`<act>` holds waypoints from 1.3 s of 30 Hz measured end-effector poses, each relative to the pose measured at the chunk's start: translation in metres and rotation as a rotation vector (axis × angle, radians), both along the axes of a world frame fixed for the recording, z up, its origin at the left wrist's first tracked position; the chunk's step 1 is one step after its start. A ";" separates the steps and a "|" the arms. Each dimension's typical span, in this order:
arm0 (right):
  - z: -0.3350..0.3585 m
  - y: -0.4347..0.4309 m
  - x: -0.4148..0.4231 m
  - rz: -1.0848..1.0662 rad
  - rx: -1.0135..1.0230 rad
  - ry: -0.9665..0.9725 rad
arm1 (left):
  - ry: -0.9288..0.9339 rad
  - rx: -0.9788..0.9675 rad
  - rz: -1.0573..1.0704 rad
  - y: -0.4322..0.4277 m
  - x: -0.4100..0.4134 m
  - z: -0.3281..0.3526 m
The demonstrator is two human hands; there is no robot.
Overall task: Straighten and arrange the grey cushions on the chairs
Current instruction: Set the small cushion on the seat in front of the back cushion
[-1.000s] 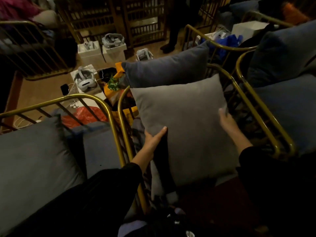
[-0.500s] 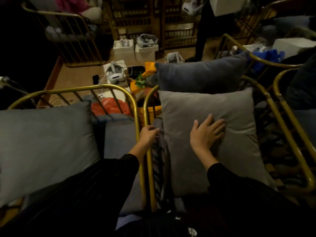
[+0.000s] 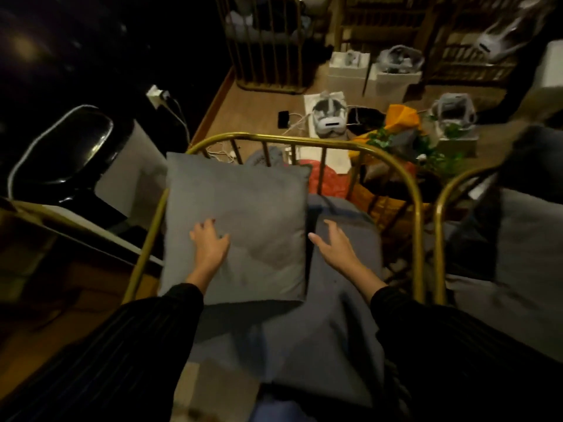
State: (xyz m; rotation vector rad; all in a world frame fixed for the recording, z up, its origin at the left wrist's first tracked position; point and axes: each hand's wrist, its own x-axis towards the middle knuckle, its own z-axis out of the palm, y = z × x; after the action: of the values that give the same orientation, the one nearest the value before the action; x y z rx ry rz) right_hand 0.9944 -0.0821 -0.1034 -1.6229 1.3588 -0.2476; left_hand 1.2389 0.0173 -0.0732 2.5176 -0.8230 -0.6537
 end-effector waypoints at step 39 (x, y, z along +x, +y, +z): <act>0.018 -0.125 0.004 -0.629 -0.122 -0.567 | 0.651 -0.554 -0.084 -0.139 0.073 -0.027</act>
State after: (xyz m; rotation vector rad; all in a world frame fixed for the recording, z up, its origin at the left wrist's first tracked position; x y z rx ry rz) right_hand 0.9984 -0.2069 -0.0858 -1.0456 1.3687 -1.0923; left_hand 1.3123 -0.1215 -0.1002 1.6355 -0.7294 -1.0270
